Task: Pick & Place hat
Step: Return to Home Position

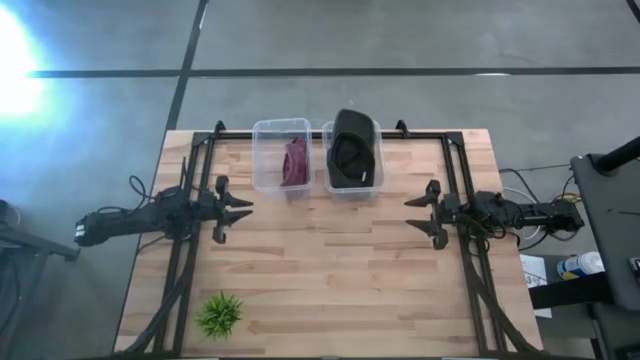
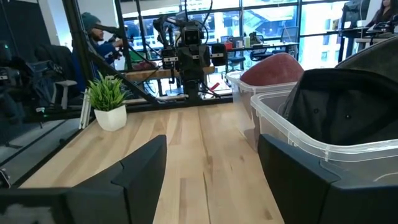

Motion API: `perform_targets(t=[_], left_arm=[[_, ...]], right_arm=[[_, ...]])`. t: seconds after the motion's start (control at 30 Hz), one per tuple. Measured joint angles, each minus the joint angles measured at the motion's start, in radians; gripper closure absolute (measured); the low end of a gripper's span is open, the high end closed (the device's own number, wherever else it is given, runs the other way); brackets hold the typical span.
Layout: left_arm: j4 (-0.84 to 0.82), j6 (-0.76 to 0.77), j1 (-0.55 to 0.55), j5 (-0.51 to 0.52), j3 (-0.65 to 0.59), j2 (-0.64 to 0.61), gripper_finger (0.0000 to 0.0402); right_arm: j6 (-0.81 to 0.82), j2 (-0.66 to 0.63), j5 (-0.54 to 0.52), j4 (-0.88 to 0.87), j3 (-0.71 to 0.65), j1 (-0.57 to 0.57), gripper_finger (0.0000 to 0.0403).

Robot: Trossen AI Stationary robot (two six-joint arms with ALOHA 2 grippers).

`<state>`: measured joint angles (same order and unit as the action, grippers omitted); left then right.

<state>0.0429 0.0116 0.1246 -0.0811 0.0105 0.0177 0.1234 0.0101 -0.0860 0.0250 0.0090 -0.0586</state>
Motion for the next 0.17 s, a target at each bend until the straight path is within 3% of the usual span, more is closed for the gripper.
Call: perform_targets(t=[0.17], left_arm=[[0.000,0.000,0.000,0.000,0.000,0.000,0.0309]], right_arm=[[0.000,0.000,0.000,0.000,0.000,0.000,0.0155]])
